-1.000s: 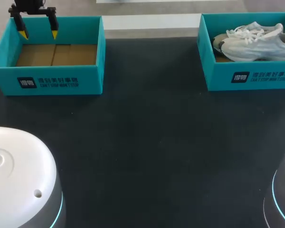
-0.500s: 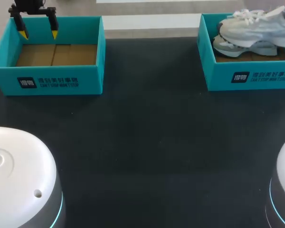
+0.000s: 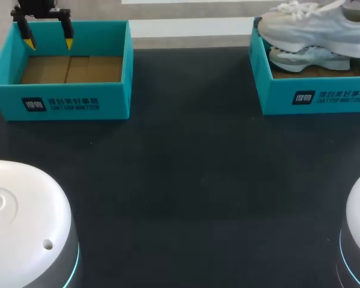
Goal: Take the shoe out of the shoebox, open the shoe tongue, remove and reinsert the insole, then place the shoe into the shoebox
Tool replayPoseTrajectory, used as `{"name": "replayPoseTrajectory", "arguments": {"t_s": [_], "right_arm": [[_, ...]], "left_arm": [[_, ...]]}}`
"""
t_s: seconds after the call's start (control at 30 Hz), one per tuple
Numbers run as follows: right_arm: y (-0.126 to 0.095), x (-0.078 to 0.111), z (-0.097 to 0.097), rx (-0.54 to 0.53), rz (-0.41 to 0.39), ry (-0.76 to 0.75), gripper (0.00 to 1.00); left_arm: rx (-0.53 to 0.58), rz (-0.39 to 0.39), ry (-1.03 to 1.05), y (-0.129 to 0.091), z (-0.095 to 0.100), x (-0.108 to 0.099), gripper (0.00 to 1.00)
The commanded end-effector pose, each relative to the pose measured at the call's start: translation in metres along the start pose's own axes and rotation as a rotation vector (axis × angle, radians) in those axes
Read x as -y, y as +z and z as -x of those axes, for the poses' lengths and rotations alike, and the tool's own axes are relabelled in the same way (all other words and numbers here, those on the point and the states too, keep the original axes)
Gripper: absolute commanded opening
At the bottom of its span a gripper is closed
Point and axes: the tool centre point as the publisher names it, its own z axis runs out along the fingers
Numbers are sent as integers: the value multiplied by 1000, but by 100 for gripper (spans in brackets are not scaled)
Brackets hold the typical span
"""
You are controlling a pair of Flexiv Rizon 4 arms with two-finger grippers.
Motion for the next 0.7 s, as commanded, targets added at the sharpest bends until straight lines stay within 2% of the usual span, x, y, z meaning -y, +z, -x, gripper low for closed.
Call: {"name": "replayPoseTrajectory", "arguments": {"t_s": [0.03, 0.2, 0.3, 0.7], "right_arm": [[0, 37, -29, 28, 44, 24, 0], [-6, 62, -63, -26, 26, 15, 0], [-10, 75, -72, -51, 13, 27, 0], [-10, 75, -72, -51, 13, 27, 0]], "left_arm": [[1, 0, 0, 0, 0, -1, 100], [1, 0, 0, 0, 0, -1, 100], [1, 0, 0, 0, 0, -1, 100], [1, 0, 0, 0, 0, -1, 100]]}}
